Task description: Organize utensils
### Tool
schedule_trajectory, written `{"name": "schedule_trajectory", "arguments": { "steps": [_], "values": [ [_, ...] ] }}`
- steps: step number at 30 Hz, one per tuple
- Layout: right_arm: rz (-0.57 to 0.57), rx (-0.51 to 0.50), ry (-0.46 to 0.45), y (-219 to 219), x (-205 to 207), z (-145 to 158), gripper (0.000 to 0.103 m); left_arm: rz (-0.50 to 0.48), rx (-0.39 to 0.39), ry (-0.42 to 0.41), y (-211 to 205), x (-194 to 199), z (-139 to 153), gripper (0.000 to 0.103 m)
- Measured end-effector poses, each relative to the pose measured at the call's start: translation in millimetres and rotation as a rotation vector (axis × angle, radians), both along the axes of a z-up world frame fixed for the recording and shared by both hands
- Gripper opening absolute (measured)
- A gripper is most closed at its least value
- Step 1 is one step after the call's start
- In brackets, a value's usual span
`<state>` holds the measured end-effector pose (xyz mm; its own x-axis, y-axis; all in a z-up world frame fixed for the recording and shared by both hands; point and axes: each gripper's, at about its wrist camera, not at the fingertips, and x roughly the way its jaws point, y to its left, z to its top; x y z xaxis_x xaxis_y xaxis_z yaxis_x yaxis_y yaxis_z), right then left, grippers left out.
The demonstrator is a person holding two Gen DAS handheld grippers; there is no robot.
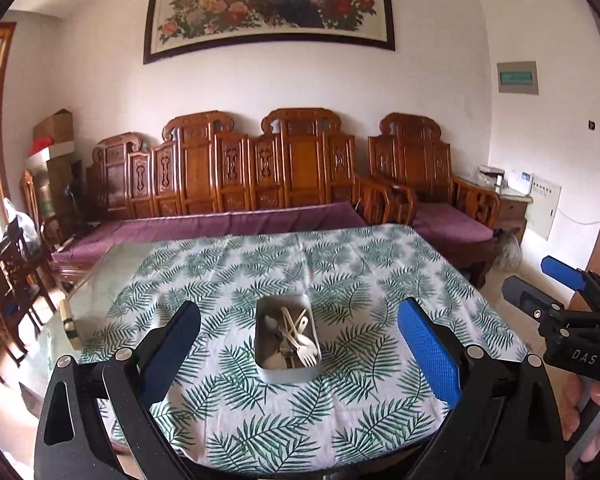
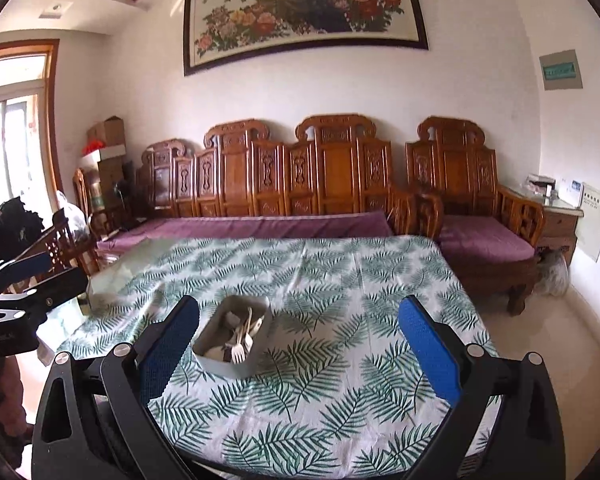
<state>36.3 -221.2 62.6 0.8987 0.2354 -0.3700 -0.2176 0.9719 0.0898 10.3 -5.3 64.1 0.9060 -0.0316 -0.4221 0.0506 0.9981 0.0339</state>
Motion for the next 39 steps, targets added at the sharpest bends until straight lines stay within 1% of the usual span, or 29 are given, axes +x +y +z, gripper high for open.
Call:
{"name": "schedule_trajectory", "arguments": {
  "steps": [6,11,39],
  "values": [
    [-0.013,0.008,-0.064,-3,-16,22,0.1,0.029,-0.002,-0.047,3,-11,16,0.095],
    [-0.032,0.008,-0.092,-6,-25,29,0.1,0.049,0.0,-0.068,6,-19,18,0.095],
    [-0.031,0.001,-0.066,0,-20,19,0.1,0.066,-0.014,-0.073,7,-21,13,0.095]
  ]
}}
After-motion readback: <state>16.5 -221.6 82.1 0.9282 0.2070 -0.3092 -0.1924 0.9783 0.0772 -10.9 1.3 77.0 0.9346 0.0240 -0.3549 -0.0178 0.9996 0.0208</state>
